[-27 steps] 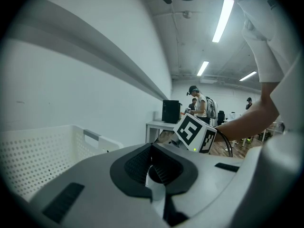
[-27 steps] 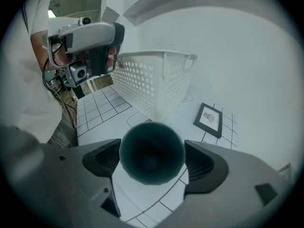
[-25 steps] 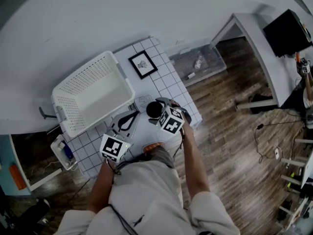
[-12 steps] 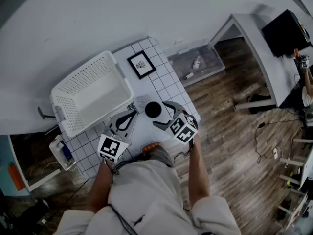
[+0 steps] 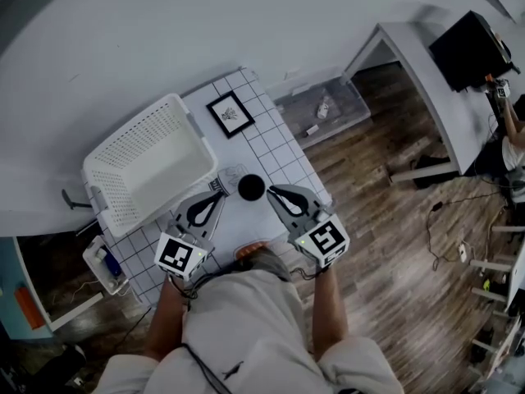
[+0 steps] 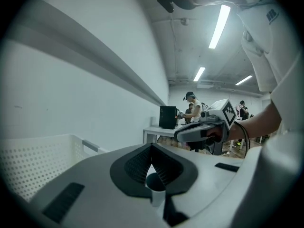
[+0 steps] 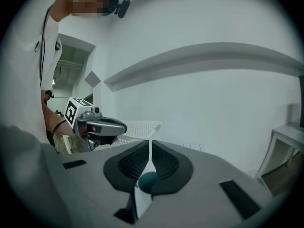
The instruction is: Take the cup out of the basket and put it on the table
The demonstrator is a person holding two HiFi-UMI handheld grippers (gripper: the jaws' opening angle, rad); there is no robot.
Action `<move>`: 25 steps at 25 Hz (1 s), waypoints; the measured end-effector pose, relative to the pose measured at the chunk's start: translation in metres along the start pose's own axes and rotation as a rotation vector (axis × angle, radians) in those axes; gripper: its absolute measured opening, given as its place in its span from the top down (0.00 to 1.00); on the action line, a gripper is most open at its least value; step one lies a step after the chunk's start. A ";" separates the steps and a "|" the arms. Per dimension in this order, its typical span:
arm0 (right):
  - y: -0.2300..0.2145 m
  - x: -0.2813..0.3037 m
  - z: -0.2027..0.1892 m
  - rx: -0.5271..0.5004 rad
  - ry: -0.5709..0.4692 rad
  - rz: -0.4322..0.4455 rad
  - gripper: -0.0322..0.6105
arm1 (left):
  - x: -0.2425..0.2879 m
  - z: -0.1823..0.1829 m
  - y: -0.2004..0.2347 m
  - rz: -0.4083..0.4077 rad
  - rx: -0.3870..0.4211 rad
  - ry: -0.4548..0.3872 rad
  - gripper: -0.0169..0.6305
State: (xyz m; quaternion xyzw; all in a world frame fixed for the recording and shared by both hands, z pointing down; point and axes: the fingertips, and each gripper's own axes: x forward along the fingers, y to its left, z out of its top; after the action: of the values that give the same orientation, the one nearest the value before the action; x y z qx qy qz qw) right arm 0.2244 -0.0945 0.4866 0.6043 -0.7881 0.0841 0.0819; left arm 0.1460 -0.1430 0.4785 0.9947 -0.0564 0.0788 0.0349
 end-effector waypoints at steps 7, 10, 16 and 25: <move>0.004 -0.018 0.032 0.019 -0.149 -0.094 0.93 | -0.001 0.022 -0.005 -0.035 -0.012 -0.049 0.96; 0.003 -0.024 0.033 0.029 -0.157 -0.124 0.94 | -0.002 0.023 -0.005 -0.048 -0.011 -0.050 0.96; 0.002 -0.023 0.025 0.023 -0.140 -0.142 0.94 | -0.002 0.018 -0.004 -0.051 -0.010 -0.033 0.96; 0.001 -0.021 0.022 -0.008 -0.110 -0.144 0.94 | -0.003 0.020 -0.005 -0.051 -0.006 -0.041 0.96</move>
State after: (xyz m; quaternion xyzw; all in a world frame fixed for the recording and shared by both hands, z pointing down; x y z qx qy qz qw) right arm 0.2281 -0.0791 0.4606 0.6626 -0.7463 0.0416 0.0470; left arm 0.1466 -0.1396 0.4581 0.9971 -0.0322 0.0574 0.0388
